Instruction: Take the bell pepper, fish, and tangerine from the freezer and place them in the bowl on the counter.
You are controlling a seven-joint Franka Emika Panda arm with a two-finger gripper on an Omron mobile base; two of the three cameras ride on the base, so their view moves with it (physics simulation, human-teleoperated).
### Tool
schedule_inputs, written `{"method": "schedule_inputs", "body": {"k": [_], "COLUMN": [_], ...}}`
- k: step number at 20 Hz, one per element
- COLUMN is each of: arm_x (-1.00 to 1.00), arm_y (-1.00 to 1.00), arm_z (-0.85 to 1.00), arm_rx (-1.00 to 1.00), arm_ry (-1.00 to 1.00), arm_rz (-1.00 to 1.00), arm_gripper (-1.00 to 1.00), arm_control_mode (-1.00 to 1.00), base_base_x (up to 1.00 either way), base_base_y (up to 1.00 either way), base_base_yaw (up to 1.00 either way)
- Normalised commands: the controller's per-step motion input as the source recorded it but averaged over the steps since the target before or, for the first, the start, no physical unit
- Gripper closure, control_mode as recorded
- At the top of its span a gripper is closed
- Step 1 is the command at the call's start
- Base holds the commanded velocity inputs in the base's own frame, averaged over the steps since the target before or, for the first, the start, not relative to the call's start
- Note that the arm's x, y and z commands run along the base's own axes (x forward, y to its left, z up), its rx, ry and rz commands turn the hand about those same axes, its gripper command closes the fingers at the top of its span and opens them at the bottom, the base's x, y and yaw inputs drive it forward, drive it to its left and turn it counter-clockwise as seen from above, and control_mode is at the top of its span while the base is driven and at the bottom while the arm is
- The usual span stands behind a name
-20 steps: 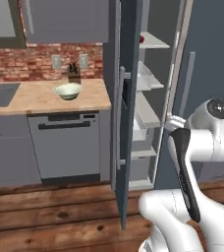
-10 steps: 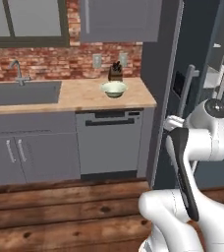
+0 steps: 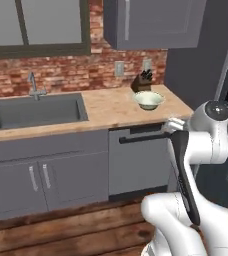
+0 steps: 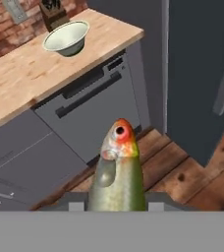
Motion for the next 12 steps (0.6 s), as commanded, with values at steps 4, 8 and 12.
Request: {"method": "schedule_inputs", "body": {"k": [4,8,12], "arm_x": [0.0,0.0,0.0], "arm_y": [0.0,0.0,0.0], "arm_z": [0.0,0.0,0.0], "arm_rx": [0.0,0.0,0.0], "arm_ry": [0.0,0.0,0.0], "arm_rz": [0.0,0.0,0.0], "arm_gripper": [1.0,1.0,1.0], "arm_control_mode": [1.0,1.0,1.0], "base_base_x": [1.0,1.0,1.0], "base_base_y": [0.76,0.34,-0.37], "base_base_yaw": [-0.35,-0.28,-0.09]}}
